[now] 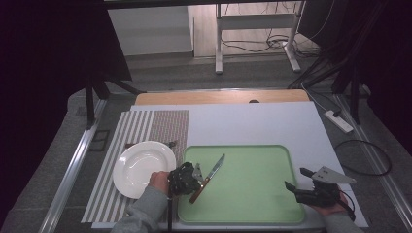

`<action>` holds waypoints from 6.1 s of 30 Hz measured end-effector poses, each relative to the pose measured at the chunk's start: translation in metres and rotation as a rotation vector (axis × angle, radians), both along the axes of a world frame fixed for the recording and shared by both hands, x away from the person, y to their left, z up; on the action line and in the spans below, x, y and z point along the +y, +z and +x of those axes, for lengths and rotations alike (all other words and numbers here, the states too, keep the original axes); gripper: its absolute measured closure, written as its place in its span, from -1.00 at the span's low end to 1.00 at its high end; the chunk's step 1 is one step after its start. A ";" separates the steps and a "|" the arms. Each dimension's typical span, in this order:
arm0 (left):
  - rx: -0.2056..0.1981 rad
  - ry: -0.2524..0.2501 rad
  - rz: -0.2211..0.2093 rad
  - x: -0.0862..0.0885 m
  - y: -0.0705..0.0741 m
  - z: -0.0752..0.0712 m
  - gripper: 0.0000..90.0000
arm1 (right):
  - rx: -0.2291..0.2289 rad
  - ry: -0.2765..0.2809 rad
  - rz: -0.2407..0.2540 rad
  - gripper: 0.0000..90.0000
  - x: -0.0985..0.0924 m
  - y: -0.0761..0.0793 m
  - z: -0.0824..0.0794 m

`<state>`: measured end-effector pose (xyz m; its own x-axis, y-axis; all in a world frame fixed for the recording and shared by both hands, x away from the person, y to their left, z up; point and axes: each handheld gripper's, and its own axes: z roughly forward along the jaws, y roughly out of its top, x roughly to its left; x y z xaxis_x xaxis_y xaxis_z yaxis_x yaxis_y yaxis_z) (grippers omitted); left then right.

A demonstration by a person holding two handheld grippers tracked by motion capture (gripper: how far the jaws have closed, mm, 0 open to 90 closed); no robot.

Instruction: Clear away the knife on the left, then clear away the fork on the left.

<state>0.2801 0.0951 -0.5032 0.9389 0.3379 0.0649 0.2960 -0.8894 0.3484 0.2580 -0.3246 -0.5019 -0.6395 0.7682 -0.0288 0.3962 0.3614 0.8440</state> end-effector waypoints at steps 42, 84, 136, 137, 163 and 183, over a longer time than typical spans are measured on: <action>-0.002 -0.085 0.018 -0.015 0.001 -0.017 0.97 | 0.002 -0.001 -0.008 -0.50 -0.001 0.000 0.000; -0.165 0.219 -0.374 0.043 0.012 -0.018 -0.49 | 0.002 -0.013 -0.011 -0.50 -0.003 0.000 0.001; -0.305 0.398 -0.469 0.088 0.030 -0.004 -0.57 | 0.001 0.010 -0.008 -0.50 -0.003 0.000 0.000; -0.308 0.403 -0.473 0.089 0.031 -0.003 -0.54 | 0.002 0.010 -0.007 -0.50 -0.003 0.000 0.000; -0.358 0.434 -0.354 0.155 0.070 0.044 -0.52 | 0.012 0.007 -0.008 -0.50 -0.004 -0.001 -0.003; -0.227 0.383 -0.124 0.185 0.059 0.093 -0.37 | 0.018 0.015 0.002 -0.50 -0.003 -0.002 -0.001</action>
